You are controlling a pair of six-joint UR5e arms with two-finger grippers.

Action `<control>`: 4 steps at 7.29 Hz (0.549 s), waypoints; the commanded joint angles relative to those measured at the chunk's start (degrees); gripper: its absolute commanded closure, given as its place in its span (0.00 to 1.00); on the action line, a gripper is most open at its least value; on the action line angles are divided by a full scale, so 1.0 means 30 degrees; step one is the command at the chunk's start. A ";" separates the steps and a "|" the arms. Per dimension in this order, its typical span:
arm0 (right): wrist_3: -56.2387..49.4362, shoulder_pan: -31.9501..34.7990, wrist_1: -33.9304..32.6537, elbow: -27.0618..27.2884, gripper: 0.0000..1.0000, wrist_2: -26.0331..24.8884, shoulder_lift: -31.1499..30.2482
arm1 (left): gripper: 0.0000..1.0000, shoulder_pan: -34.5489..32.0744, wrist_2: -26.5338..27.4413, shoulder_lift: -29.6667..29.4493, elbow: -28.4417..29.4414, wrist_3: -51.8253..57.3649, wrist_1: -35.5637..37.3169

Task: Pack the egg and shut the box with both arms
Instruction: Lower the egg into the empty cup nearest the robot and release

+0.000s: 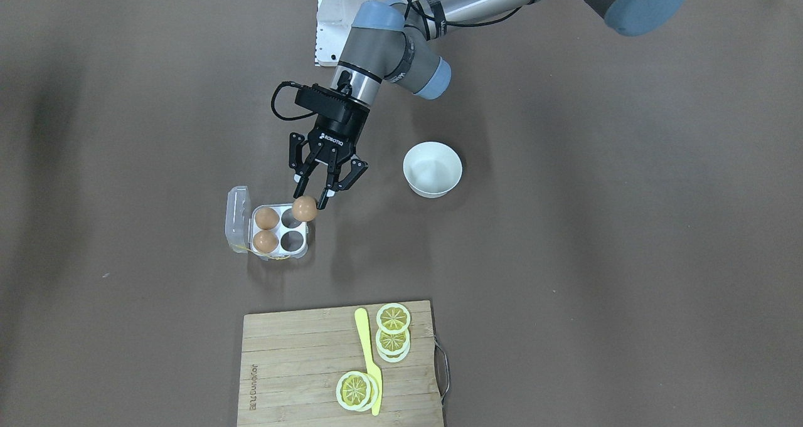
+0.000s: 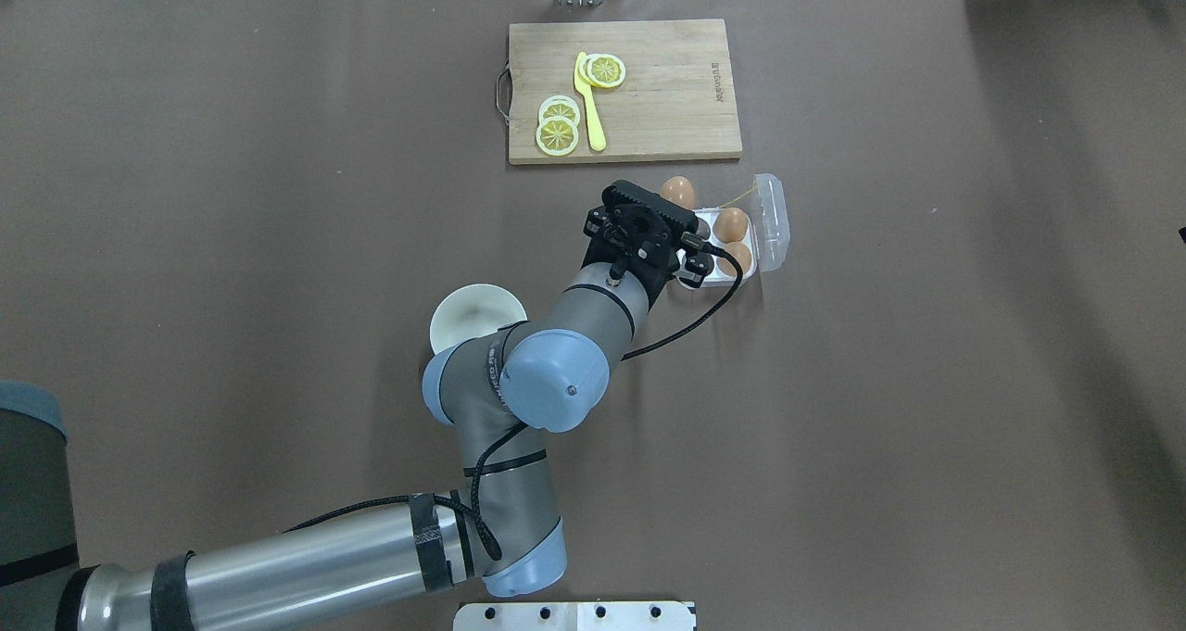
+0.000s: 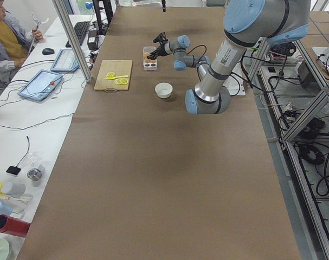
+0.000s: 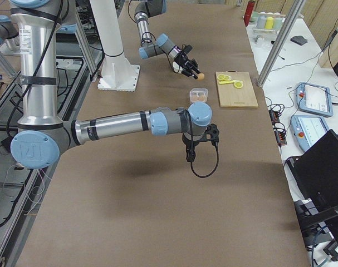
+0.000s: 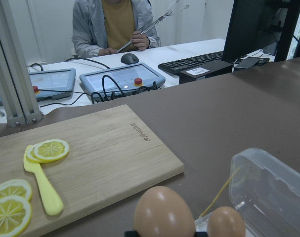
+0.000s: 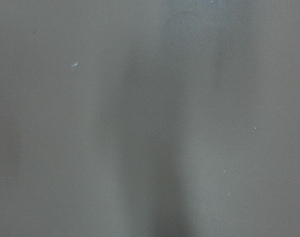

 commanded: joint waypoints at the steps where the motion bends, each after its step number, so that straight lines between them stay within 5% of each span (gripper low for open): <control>1: 0.0064 -0.0205 -0.0001 -0.0702 0.00 -0.0022 0.0815 | 1.00 0.0395 0.1201 -0.1553 0.2495 0.0531 -0.0517; 4: 0.0094 -0.0207 -0.0001 -0.1469 0.00 0.0007 0.1522 | 1.00 0.0514 0.1934 -0.2209 0.4608 0.0502 -0.0780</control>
